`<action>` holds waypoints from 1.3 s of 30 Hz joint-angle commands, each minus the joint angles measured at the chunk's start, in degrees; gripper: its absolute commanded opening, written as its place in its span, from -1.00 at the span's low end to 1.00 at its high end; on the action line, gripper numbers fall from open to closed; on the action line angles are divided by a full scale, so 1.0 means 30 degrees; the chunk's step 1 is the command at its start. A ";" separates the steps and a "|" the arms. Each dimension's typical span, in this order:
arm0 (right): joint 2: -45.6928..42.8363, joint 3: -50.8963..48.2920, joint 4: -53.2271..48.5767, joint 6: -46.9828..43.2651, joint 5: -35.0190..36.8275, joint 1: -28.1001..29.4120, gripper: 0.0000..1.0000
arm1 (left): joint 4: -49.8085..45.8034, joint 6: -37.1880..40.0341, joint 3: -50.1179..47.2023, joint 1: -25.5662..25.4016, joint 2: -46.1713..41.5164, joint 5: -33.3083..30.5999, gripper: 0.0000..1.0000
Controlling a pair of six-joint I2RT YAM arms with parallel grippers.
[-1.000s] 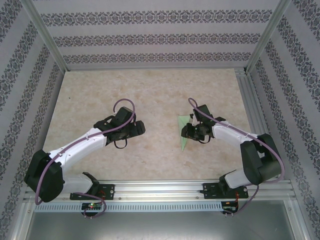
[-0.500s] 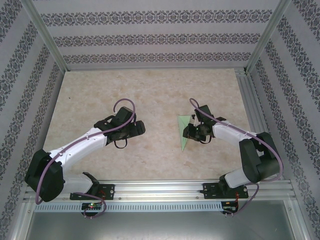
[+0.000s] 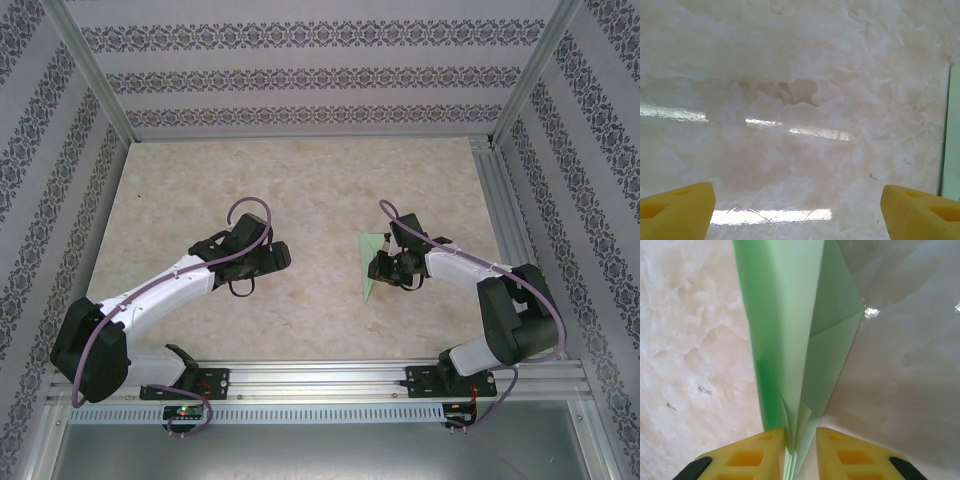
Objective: Fold a paper plane with a square sheet of paper (fold left side to right side)
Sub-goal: Pick up the paper plane at the center of the table.
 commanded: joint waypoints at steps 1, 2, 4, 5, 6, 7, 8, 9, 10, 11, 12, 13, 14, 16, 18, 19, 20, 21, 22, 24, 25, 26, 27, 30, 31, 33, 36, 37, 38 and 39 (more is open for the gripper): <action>0.0212 0.0033 0.0715 0.0164 -0.0405 -0.0017 -0.58 | -0.0632 0.0357 0.0627 0.0100 0.0105 -0.0145 0.73; 0.0267 0.0095 0.0693 0.0160 -0.0384 0.0050 -0.59 | -0.0633 0.0357 0.0627 0.0098 0.0109 -0.0161 0.73; 0.0321 0.0207 0.0766 0.0194 -0.0385 0.0234 -0.60 | -0.0632 0.0344 0.0630 0.0102 0.0113 -0.0135 0.74; 0.0397 0.0286 0.0813 0.0197 -0.0360 0.0326 -0.61 | -0.0602 0.0355 0.0600 0.0101 0.0133 -0.0150 0.73; 0.0493 0.0352 0.0853 0.0248 -0.0338 0.0410 -0.62 | -0.0631 0.0353 0.0597 0.0098 0.0122 -0.0134 0.73; 0.0591 0.0392 0.0878 0.0270 -0.0332 0.0492 -0.62 | -0.0629 0.0371 0.0606 0.0102 0.0110 -0.0134 0.73; 0.0753 0.0485 0.0921 0.0291 -0.0330 0.0586 -0.64 | -0.0618 0.0346 0.0572 0.0094 0.0106 -0.0134 0.73; 0.0875 0.0564 0.0956 0.0315 -0.0301 0.0697 -0.65 | -0.0640 0.0385 0.0583 0.0101 0.0112 -0.0137 0.73; 0.1004 0.0673 0.0991 0.0357 -0.0250 0.0809 -0.66 | -0.0639 0.0384 0.0569 0.0102 0.0113 -0.0148 0.73; 0.1130 0.0788 0.1032 0.0388 -0.0214 0.0970 -0.66 | -0.0662 0.0386 0.0567 0.0102 0.0091 -0.0157 0.73; 0.1272 0.0933 0.1030 0.0406 -0.0155 0.1124 -0.66 | -0.0687 0.0388 0.0567 0.0100 0.0113 -0.0163 0.74; 0.1350 0.1071 0.1001 0.0431 -0.0085 0.1259 -0.66 | -0.0691 0.0408 0.0567 0.0100 0.0113 -0.0163 0.74; 0.1484 0.1265 0.0908 0.0433 0.0054 0.1402 -0.66 | -0.0689 0.0396 0.0568 0.0102 0.0109 -0.0163 0.73; 0.1649 0.1605 0.0751 0.0410 0.0240 0.1640 -0.64 | -0.0676 0.0415 0.0541 0.0080 0.0109 -0.0163 0.74; 0.1796 0.1915 0.0652 0.0415 0.0269 0.1778 -0.63 | -0.0673 0.0415 0.0517 0.0102 0.0081 -0.0163 0.74; 0.1838 0.1980 0.0650 0.0445 0.0265 0.1796 -0.62 | -0.0691 0.0401 0.0509 0.0101 0.0058 -0.0183 0.74; 0.1809 0.2095 0.0606 0.0433 0.0256 0.1852 -0.62 | -0.0684 0.0414 0.0509 0.0094 0.0067 -0.0192 0.74; 0.1796 0.2152 0.0580 0.0459 0.0263 0.1888 -0.59 | -0.0684 0.0430 0.0518 0.0098 0.0058 -0.0192 0.74; 0.1780 0.2224 0.0583 0.0461 0.0261 0.1907 -0.59 | -0.0664 0.0441 0.0509 0.0102 0.0073 -0.0223 0.74; 0.1794 0.2300 0.0720 0.0562 0.0256 0.2011 -0.59 | -0.0632 0.0428 0.0465 0.0095 0.0111 -0.0222 0.74; 0.1864 0.2376 0.0787 0.0576 0.0235 0.2053 -0.60 | -0.0602 0.0437 0.0451 0.0101 0.0116 -0.0222 0.74; 0.1999 0.2439 0.0866 0.0629 0.0205 0.2130 -0.61 | -0.0560 0.0444 0.0452 0.0102 0.0155 -0.0222 0.74; 0.2148 0.2565 0.0869 0.0664 0.0205 0.2227 -0.61 | -0.0574 0.0470 0.0458 0.0080 0.0167 -0.0222 0.74; 0.2688 0.2923 0.0845 0.0699 0.0328 0.2455 -0.62 | -0.0587 0.0489 0.0507 0.0102 0.0277 -0.0192 0.74; 0.2878 0.3043 0.0776 0.0699 0.0424 0.2567 -0.62 | -0.0630 0.0515 0.0511 0.0085 0.0277 -0.0170 0.74; 0.3198 0.3350 0.0532 0.0703 0.0763 0.2794 -0.62 | -0.0682 0.0539 0.0535 0.0102 0.0277 -0.0212 0.74; 0.3597 0.3969 -0.0371 0.0461 0.1568 0.3266 -0.62 | -0.0726 0.0575 0.0615 0.0095 0.0270 -0.0256 0.74; 0.3736 0.4209 -0.0737 0.0378 0.1917 0.3416 -0.63 | -0.0747 0.0619 0.0647 0.0091 0.0269 -0.0266 0.74; 0.3908 0.4486 -0.1187 0.0268 0.2307 0.3585 -0.63 | -0.0744 0.0605 0.0668 0.0102 0.0276 -0.0254 0.74; 0.4093 0.4745 -0.1617 0.0175 0.2705 0.3742 -0.63 | -0.0735 0.0610 0.0655 0.0100 0.0261 -0.0251 0.74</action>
